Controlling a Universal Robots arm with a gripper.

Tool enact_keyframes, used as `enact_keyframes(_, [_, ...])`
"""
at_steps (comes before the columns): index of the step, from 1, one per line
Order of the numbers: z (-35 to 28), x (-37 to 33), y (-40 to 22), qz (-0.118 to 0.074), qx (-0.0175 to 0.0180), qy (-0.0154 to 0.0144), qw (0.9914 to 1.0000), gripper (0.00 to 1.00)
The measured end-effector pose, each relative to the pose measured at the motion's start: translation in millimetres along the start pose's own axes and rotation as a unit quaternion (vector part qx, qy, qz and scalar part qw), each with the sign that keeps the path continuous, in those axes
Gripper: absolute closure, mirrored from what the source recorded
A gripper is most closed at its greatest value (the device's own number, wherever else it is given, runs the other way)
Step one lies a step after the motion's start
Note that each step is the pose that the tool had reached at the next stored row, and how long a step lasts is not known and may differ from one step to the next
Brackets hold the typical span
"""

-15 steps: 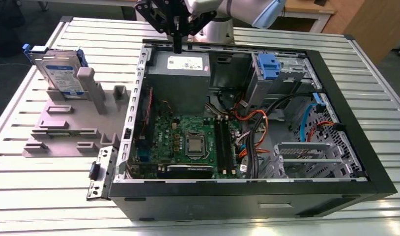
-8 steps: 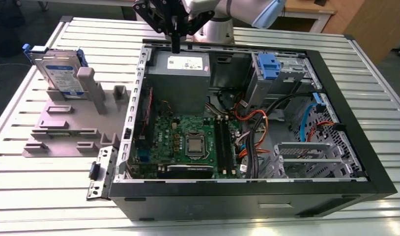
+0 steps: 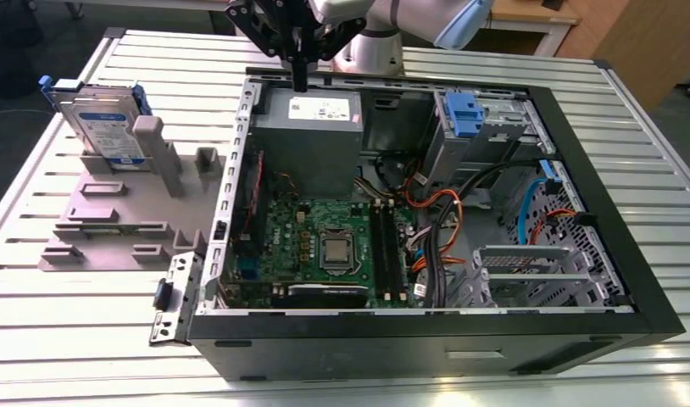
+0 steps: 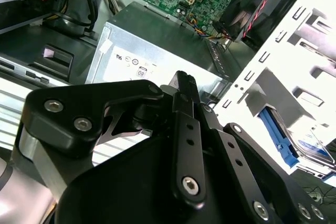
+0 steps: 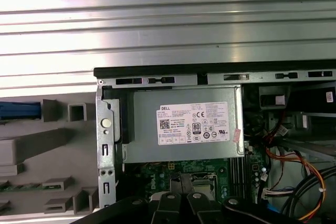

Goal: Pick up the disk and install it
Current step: 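Reach for the disk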

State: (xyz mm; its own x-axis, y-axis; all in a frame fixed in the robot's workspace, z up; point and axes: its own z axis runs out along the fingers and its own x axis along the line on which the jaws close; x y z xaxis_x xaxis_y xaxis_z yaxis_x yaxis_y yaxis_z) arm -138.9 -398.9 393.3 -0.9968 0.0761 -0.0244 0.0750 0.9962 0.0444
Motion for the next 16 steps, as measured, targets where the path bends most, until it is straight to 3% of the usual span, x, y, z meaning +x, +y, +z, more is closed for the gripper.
enact_keyframes(16, [-0.1, 3.5, -0.3, 0.0, 0.0, 0.0, 1.0, 0.89])
